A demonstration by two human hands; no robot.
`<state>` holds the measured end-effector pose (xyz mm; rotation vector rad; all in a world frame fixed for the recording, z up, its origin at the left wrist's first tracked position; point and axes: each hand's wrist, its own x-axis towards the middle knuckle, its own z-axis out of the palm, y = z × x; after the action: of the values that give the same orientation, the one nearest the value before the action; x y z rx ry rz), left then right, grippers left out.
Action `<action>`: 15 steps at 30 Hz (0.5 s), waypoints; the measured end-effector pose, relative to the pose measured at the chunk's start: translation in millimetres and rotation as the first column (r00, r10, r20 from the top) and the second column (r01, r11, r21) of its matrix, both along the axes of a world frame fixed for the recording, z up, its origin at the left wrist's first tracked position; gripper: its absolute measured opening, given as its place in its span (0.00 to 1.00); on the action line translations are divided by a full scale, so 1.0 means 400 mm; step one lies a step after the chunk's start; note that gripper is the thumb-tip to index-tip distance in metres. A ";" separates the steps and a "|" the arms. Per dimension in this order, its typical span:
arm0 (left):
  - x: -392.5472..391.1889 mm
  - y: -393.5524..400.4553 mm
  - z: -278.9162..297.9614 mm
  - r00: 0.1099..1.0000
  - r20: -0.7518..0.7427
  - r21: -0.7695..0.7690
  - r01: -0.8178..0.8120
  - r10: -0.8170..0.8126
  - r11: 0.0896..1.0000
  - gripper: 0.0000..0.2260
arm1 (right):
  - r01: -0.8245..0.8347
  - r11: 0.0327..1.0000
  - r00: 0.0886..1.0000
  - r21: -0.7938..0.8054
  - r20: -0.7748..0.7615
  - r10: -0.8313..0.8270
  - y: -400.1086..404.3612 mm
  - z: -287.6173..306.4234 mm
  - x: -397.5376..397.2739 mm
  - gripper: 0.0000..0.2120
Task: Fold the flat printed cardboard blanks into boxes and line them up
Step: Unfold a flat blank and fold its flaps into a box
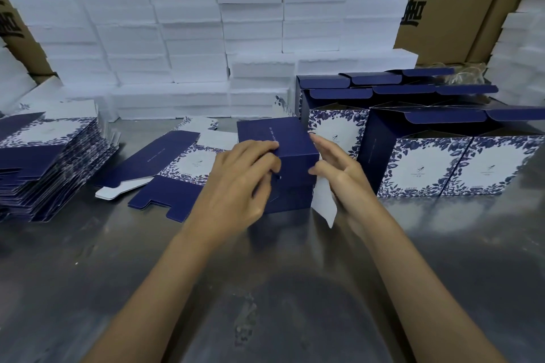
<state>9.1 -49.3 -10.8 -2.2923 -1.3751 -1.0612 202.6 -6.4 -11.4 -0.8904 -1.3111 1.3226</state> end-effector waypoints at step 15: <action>0.030 0.012 -0.043 0.973 -0.135 0.064 -0.177 0.185 0.982 0.13 | -0.179 0.983 0.953 -0.040 0.242 0.184 0.021 -0.014 0.043 0.29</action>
<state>21.0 -44.7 -28.0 -2.1135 -1.4498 -0.8519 220.0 2.1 -17.0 -0.9881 -1.6073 1.3996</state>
